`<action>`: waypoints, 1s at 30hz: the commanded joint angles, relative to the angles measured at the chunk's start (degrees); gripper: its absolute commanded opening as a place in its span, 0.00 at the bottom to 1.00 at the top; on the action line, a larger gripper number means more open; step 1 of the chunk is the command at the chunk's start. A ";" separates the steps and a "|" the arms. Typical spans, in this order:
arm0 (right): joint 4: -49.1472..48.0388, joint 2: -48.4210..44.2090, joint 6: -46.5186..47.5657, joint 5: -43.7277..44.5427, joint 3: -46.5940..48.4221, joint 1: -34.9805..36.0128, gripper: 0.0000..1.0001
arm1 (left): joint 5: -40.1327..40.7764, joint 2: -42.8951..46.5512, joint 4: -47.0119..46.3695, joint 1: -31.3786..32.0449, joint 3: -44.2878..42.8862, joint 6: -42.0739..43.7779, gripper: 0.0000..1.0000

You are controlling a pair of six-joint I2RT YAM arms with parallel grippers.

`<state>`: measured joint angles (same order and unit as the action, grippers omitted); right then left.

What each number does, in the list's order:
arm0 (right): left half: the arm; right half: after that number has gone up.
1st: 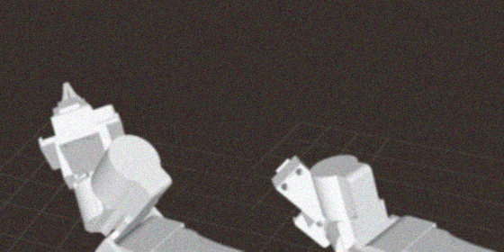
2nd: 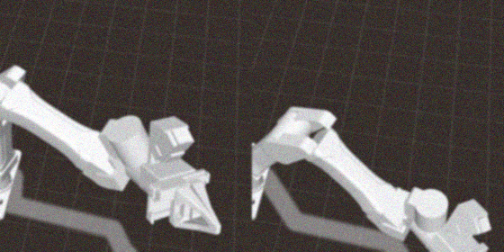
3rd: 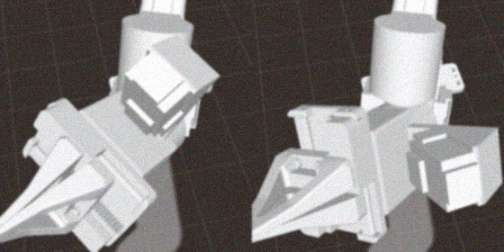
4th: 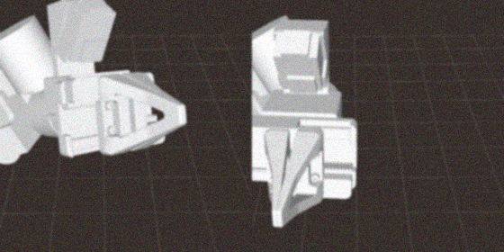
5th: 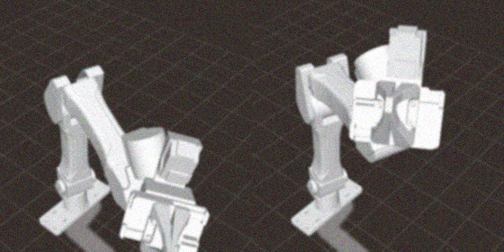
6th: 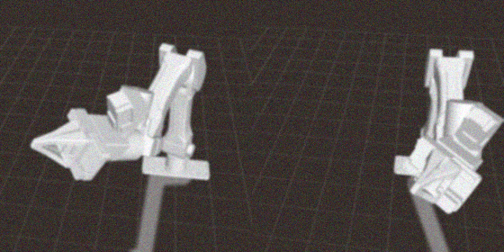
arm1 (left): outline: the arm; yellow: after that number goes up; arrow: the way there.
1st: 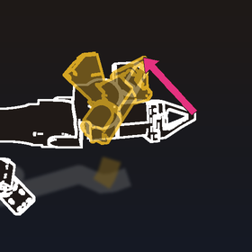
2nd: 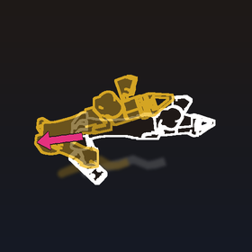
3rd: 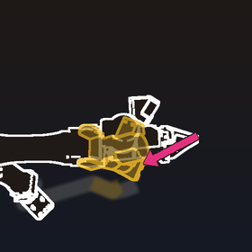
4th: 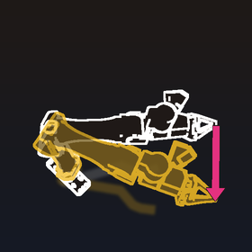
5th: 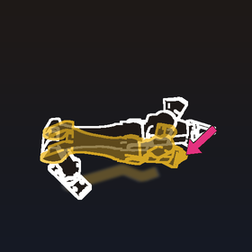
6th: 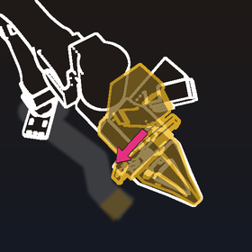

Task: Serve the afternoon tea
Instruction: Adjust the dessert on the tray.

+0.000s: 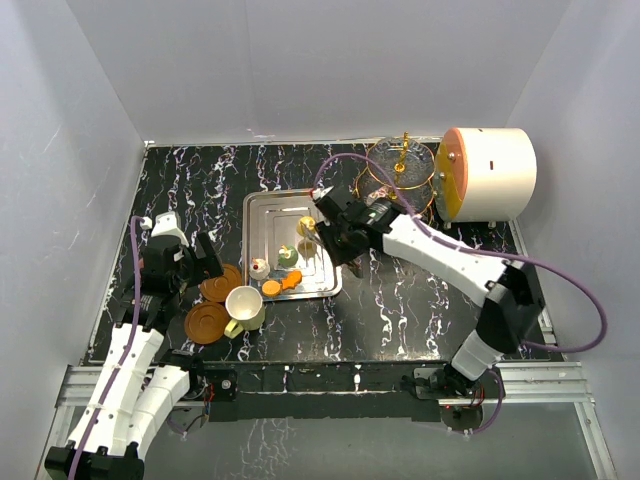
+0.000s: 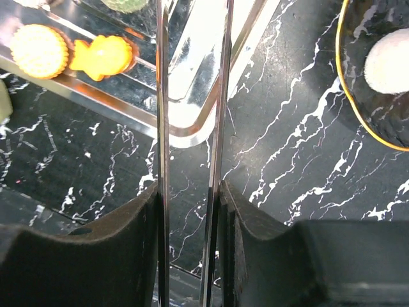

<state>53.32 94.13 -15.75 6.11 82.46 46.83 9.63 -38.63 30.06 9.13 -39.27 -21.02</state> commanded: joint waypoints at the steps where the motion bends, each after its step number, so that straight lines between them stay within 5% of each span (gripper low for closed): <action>1: -1.09 -6.89 -1.57 0.57 -0.70 0.13 0.24 | 0.12 -0.08 0.17 0.10 -0.65 0.26 0.99; 16: 5.21 -22.53 -6.40 -1.20 -9.12 0.10 0.24 | -0.29 0.05 -0.07 0.10 -0.59 0.36 0.99; 30: -3.54 -6.76 -2.15 -9.77 -9.22 0.11 0.23 | -0.28 0.14 -0.01 0.10 -0.54 0.34 0.99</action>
<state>53.52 85.82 -19.57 -2.48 71.48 46.83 9.61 -38.87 30.04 9.13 -39.24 -21.02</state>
